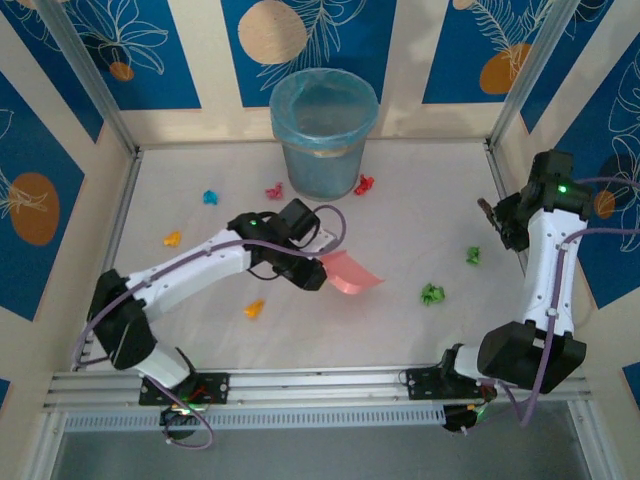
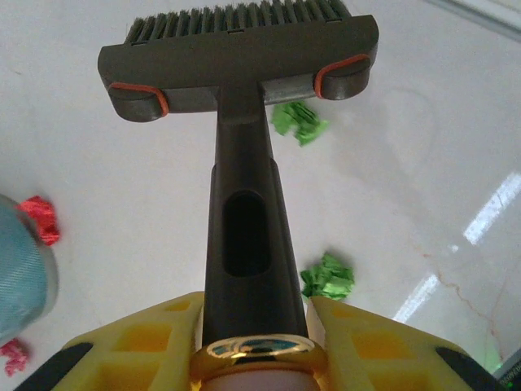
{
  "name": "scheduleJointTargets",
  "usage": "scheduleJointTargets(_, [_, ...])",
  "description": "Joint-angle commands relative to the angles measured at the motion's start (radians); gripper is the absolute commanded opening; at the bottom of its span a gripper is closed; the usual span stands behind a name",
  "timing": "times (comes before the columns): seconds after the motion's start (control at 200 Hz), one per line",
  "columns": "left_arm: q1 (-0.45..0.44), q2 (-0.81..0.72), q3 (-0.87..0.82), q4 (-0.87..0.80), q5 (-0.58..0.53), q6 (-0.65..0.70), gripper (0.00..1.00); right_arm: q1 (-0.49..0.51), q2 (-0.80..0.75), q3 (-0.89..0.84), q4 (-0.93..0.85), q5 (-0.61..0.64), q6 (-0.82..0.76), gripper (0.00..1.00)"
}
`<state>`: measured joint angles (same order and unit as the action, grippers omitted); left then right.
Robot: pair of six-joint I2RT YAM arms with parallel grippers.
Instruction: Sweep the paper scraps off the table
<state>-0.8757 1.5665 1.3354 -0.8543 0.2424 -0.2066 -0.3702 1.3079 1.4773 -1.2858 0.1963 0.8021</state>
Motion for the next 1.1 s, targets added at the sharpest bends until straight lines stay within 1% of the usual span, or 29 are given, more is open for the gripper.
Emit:
scheduleJointTargets(0.0, [-0.036, 0.061, 0.013, 0.020, -0.104, 0.046, 0.00, -0.024, -0.045, -0.044, 0.033, -0.029, 0.006, 0.00])
scheduleJointTargets(0.085, [-0.066, 0.085, 0.001, 0.081, -0.161, 0.077, 0.00, -0.033, -0.043, -0.071, 0.030, -0.018, 0.001, 0.00])
scheduleJointTargets(0.195, [-0.088, 0.122, 0.003, 0.112, -0.197, 0.107, 0.00, -0.035, -0.041, -0.099, 0.028, -0.021, 0.002, 0.00])
scheduleJointTargets(0.32, [-0.100, 0.157, -0.021, 0.150, -0.224, 0.133, 0.00, -0.033, -0.035, -0.135, 0.029, -0.067, 0.034, 0.00])
scheduleJointTargets(0.4, [-0.103, 0.180, -0.033, 0.168, -0.226, 0.137, 0.00, -0.012, -0.033, -0.166, 0.041, -0.104, 0.053, 0.00])
scheduleJointTargets(0.49, [-0.110, 0.200, -0.045, 0.183, -0.221, 0.136, 0.00, 0.026, -0.032, -0.190, 0.037, -0.117, 0.089, 0.00])
scheduleJointTargets(0.735, [-0.118, 0.216, -0.089, 0.216, -0.193, 0.125, 0.00, 0.247, -0.043, -0.231, 0.061, -0.144, 0.247, 0.00])
scheduleJointTargets(0.925, [-0.118, 0.217, -0.106, 0.230, -0.217, 0.121, 0.00, 0.464, -0.026, -0.231, 0.095, -0.162, 0.368, 0.00])
scheduleJointTargets(1.095, [-0.118, 0.215, -0.122, 0.237, -0.254, 0.131, 0.00, 0.564, -0.045, -0.182, 0.063, -0.182, 0.393, 0.00])
